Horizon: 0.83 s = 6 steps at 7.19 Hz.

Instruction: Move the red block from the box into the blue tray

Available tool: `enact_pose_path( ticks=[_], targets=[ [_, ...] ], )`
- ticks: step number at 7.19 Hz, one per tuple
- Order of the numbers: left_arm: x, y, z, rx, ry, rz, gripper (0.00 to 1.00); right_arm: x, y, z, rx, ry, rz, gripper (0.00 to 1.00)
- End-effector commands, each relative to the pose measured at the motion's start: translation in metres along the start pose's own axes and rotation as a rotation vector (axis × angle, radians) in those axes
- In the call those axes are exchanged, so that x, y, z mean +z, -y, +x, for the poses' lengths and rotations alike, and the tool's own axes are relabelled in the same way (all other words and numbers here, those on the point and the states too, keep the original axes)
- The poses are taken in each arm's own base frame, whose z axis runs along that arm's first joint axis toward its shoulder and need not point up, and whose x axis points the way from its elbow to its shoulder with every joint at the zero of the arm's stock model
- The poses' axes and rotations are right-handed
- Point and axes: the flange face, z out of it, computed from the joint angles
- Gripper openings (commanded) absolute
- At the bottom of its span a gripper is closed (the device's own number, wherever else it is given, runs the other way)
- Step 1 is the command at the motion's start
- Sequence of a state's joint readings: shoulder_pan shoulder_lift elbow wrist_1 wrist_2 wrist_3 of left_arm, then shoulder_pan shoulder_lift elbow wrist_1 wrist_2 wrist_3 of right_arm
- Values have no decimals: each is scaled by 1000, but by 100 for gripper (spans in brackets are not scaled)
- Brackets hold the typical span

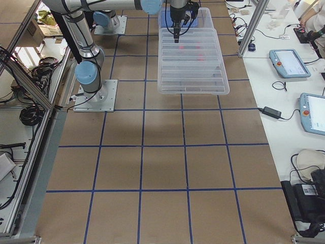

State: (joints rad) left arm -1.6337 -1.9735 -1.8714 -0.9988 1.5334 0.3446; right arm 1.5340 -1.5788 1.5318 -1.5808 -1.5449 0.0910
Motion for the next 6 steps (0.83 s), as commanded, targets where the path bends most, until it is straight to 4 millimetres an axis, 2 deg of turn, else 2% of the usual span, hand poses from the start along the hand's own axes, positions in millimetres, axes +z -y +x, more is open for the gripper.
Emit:
enact_pose_path(
  ticks=[1,2,3,4,6],
  targets=[
    [4,0,0,2,-2,-8,29,0,1,0,-1,-1,3,100],
    [2,1,-1,6,-1,-4,4,0,2,0,-2,0,3,100],
    [0,2,-1,5,-2,3,0,1,1,0,-2,-1,0,100],
    [-6,4,-2,3,1,15,0,0,2,0,-4,-1,3,100],
    [-36,4,-3,-2,27,56,0,-5,6,2,-13,-1,23,100]
  ],
)
